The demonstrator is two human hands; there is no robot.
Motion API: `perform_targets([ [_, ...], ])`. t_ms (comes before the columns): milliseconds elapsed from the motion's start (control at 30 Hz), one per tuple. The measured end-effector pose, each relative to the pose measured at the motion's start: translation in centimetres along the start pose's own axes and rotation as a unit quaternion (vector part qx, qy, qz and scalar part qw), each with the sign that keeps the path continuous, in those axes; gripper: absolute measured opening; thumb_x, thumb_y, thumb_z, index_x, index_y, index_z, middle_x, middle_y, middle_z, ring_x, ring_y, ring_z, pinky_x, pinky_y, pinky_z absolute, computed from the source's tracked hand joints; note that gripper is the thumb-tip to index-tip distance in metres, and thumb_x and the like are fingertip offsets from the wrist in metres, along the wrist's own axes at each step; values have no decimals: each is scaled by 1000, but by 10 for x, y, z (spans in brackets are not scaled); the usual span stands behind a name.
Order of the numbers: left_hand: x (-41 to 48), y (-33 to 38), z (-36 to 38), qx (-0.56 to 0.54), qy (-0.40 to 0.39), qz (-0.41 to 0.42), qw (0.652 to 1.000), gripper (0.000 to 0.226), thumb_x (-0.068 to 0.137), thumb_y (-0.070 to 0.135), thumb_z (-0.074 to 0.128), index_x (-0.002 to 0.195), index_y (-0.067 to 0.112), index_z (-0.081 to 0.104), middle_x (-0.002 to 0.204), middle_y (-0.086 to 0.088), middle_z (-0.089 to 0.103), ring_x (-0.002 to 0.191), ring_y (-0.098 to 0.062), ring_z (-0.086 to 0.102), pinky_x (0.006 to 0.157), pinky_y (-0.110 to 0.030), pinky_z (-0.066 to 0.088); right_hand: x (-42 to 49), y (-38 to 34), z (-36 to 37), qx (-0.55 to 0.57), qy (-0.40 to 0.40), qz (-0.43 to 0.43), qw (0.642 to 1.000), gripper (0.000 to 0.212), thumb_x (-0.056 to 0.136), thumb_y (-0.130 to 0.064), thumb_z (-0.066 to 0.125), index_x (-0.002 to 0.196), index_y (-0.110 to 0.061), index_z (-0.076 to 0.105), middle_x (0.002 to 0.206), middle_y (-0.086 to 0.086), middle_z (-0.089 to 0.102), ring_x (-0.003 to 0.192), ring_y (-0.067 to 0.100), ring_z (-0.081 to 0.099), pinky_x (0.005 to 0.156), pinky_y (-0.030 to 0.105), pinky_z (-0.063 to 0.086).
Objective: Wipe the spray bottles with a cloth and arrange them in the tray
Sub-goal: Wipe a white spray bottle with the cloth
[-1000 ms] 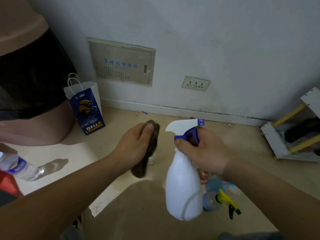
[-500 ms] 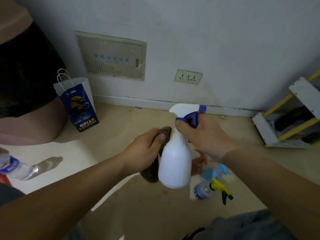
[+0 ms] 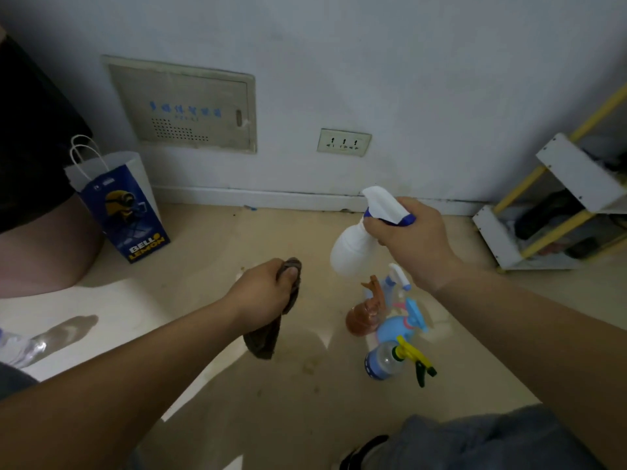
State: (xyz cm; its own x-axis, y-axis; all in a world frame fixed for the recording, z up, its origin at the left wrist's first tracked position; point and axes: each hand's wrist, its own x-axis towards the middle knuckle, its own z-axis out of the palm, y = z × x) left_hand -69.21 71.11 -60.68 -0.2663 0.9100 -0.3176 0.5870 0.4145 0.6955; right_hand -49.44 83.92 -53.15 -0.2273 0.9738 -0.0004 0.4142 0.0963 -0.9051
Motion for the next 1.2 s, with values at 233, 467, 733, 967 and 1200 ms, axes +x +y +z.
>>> perform_targets([
  [233,23,9,-5,46,-6,-10,999,38,110,41,36,98,13,58,89,-7,64,79,-25,61,73,-38,46,50,52,7,-19,21,84,996,17,81,-22,79,96,-16,71,89,6,66,79,19,60,63,28,48],
  [467,54,60,64,-1,-67,13,998,38,109,46,36,102,17,59,93,-7,65,82,-25,62,71,-36,46,70,89,-44,-31,111,71,991,15,82,-27,73,91,-16,66,83,2,63,73,18,58,63,33,49],
  [733,59,78,139,5,-91,49,995,26,106,43,46,96,25,62,82,8,62,80,-19,59,63,-28,38,61,167,-117,10,260,131,957,16,84,-24,74,93,-18,62,81,-2,58,70,15,57,61,27,47],
  [967,66,57,162,9,-74,33,997,27,105,43,49,95,23,65,77,7,65,70,-9,59,58,-23,39,42,276,-107,-56,269,199,941,17,87,-24,72,97,-20,59,87,1,60,82,26,61,77,40,53],
  [1200,63,31,163,-16,-71,3,997,24,104,44,51,93,28,66,74,4,67,66,-11,62,59,-28,44,46,323,-71,-4,259,234,937,9,89,-23,71,91,-18,64,79,-5,60,78,20,60,77,34,50],
])
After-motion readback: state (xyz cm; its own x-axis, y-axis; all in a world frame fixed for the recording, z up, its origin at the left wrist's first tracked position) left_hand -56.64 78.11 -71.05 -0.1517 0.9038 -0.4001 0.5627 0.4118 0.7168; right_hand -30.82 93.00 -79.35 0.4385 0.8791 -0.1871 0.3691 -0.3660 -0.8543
